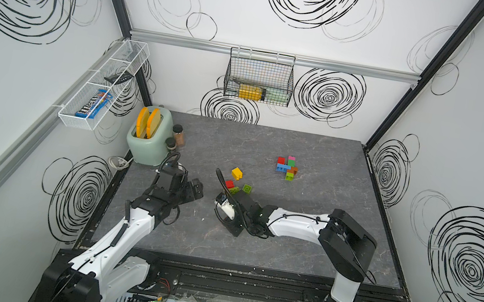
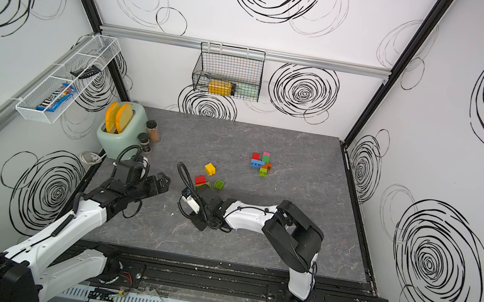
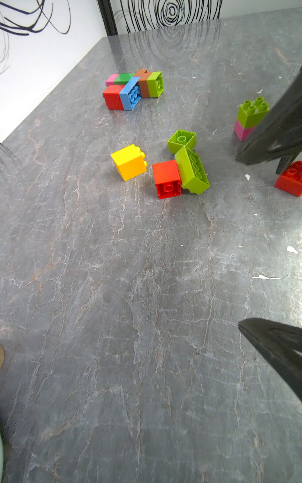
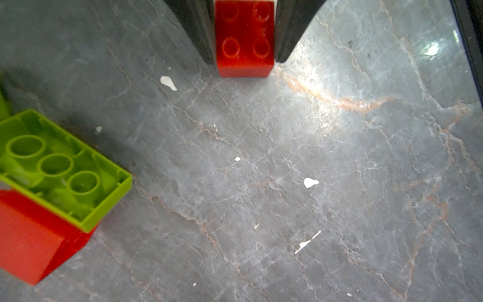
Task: Assemble the number 4 with lego
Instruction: Pick up the lego brick from the center of the board.
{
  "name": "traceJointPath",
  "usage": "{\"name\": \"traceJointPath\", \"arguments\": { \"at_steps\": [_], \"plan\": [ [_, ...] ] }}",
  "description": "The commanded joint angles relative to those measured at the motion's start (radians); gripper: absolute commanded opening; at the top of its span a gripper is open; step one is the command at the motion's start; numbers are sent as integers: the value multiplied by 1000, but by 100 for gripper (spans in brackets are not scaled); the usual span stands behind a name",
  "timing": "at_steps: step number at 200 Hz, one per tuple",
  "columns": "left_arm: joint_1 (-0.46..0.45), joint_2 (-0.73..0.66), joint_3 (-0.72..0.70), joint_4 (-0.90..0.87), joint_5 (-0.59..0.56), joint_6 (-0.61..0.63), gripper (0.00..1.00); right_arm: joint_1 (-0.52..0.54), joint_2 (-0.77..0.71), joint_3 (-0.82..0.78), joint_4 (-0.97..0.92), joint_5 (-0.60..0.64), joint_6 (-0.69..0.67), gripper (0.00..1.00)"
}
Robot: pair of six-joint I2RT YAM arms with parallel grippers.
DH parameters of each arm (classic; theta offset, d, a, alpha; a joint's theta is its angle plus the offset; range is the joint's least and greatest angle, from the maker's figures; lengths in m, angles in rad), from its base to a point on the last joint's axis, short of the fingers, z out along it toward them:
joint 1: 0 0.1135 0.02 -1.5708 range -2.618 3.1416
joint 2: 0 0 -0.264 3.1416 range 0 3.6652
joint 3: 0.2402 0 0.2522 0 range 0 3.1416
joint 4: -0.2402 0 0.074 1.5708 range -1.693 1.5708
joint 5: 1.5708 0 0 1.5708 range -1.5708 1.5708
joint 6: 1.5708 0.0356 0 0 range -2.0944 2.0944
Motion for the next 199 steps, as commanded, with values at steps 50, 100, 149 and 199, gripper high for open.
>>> {"name": "traceJointPath", "arguments": {
  "at_steps": [50,100,149,199],
  "plan": [
    [12,14,-6,37,20,-3,96,-10,6,12,-35,-16,-12,41],
    [-21,36,-16,71,61,10,97,-59,-138,-32,10,-40,59,16],
    [-268,154,39,146,87,31,96,-270,-372,-147,11,-141,241,0],
    [-460,403,161,244,178,-31,96,-488,-378,-181,-91,-290,335,0]
  ]
}}
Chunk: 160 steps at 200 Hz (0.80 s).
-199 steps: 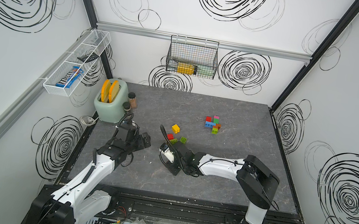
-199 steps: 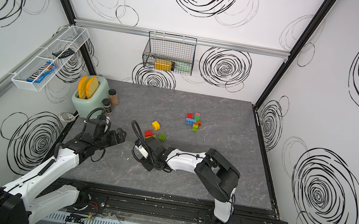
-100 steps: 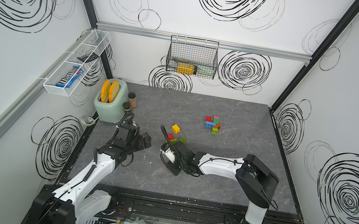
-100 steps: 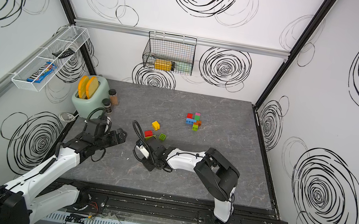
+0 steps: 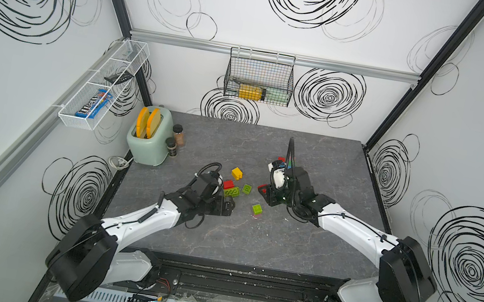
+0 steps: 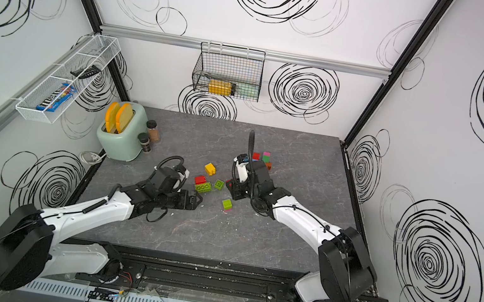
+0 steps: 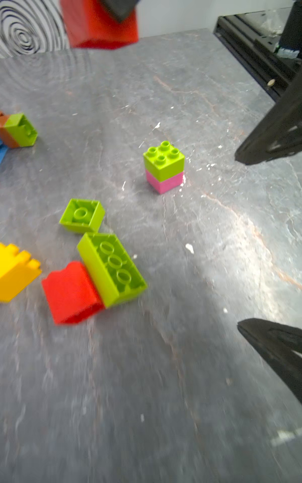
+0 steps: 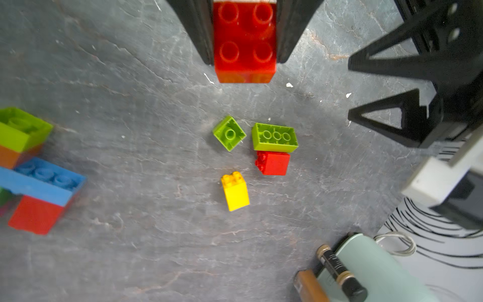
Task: Assemble the number 4 with lego
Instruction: Pick up the lego brick from the center of the board, then assemble the lego brick with the lego brick.
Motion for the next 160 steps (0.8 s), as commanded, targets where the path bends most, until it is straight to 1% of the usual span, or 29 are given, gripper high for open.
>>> {"name": "traceJointPath", "arguments": {
  "at_steps": [1,14,26,28,43,47,56,62,70,99,124,160],
  "plan": [
    [-48,85,68,108,74,-44,96,-63,26,-18,-84,-137,65,0],
    [-61,137,88,130,95,-79,96,-78,46,-10,-105,-175,56,0],
    [-60,165,90,155,89,-128,100,-74,57,-7,-114,-210,35,0],
    [-59,168,89,164,88,-136,99,-74,58,-6,-113,-216,32,0],
    [-55,183,65,256,114,-185,88,-72,62,-12,-103,-229,42,0],
    [-53,186,60,282,123,-198,83,-73,63,-17,-98,-228,46,0],
    [-51,197,52,335,153,-220,67,-73,65,-26,-86,-231,52,0],
    [-51,206,53,360,173,-231,59,-72,68,-31,-79,-241,50,0],
    [-51,220,58,382,189,-243,56,-71,74,-31,-78,-247,50,0],
    [-54,280,85,412,233,-256,40,-63,93,-30,-80,-244,55,0],
    [-59,310,85,423,236,-268,36,-47,107,-32,-71,-237,55,0],
    [-60,335,73,441,238,-274,30,-14,136,-27,-59,-185,73,0]
  ]
}}
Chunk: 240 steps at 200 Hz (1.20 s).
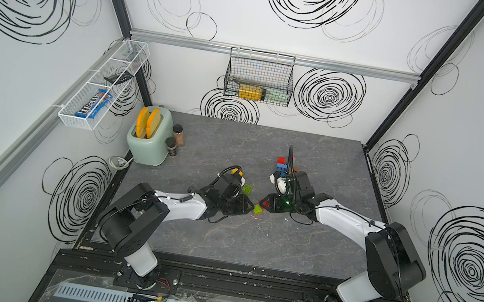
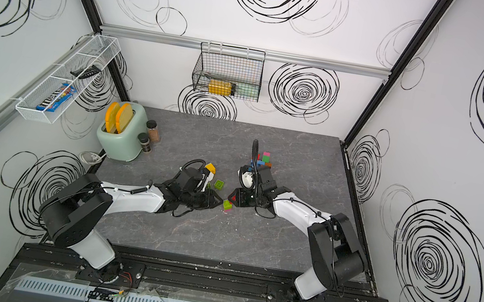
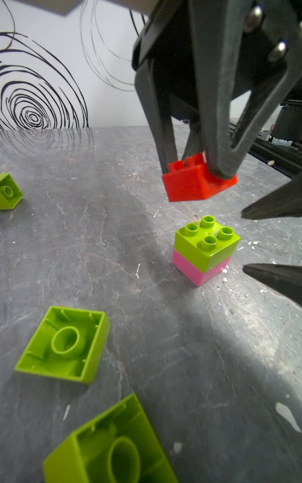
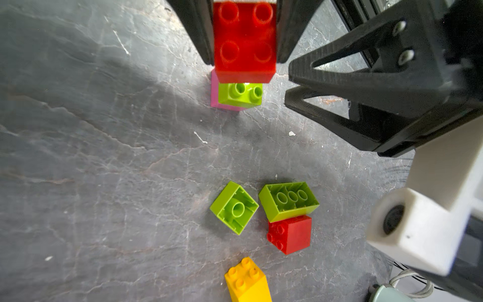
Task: Assemble the number 4 with lego
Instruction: Assemble the lego brick with the lego brick.
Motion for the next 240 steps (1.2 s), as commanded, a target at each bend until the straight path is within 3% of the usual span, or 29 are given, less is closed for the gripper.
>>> {"name": "traceJointPath", "arguments": {
  "at_steps": [1,77,148,203,240],
  "plan": [
    [-3,20,6,70,21,-23,29,25,20,-5,19,34,22,0],
    [-9,87,-16,115,60,-39,18,110,57,-26,23,234,46,0],
    [-7,83,-20,90,41,-20,17,74,27,-10,81,116,77,0],
    [-6,81,-13,73,33,-9,18,69,76,37,23,142,-64,0],
    [-7,84,-9,69,34,-7,18,76,130,34,23,142,-74,0]
  ]
}}
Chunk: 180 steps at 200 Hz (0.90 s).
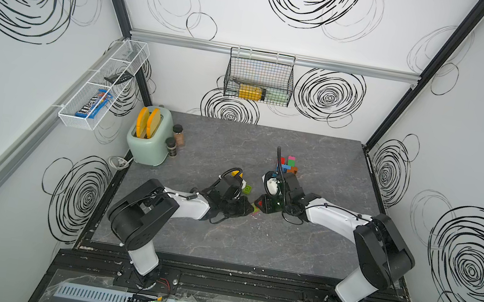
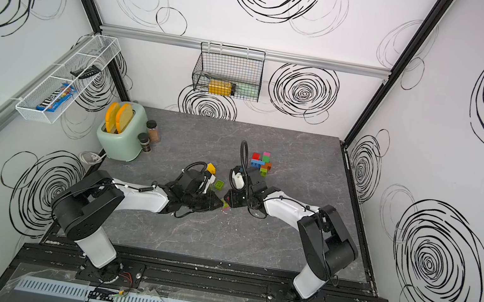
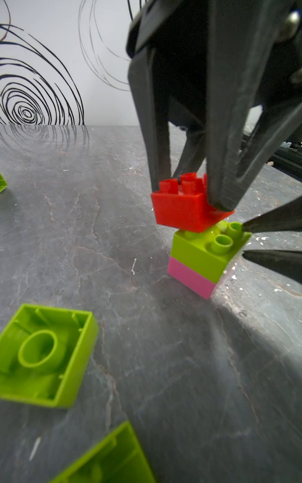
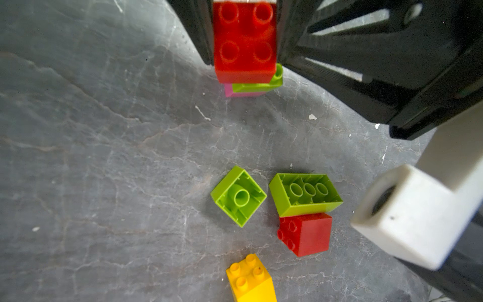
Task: Assemble the number 4 with lego
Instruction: Assemble the lego brick with the lego brick.
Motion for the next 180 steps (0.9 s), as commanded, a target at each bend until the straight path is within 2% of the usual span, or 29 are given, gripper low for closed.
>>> {"name": "traceJointPath", "arguments": {
  "at_steps": [1,47,107,180],
  "plan": [
    [-5,13,-1,1,-6,10,18,9,45,0,-44,5,-32,0],
    [-4,14,-1,-4,-8,12,19,30,49,-21,-65,27,-55,0],
    [21,-1,-12,-23,-27,25,19,43,47,-6,-185,133,-160,0],
    [23,5,-3,-40,-27,41,20,43,39,22,-209,155,-170,0]
  ]
}}
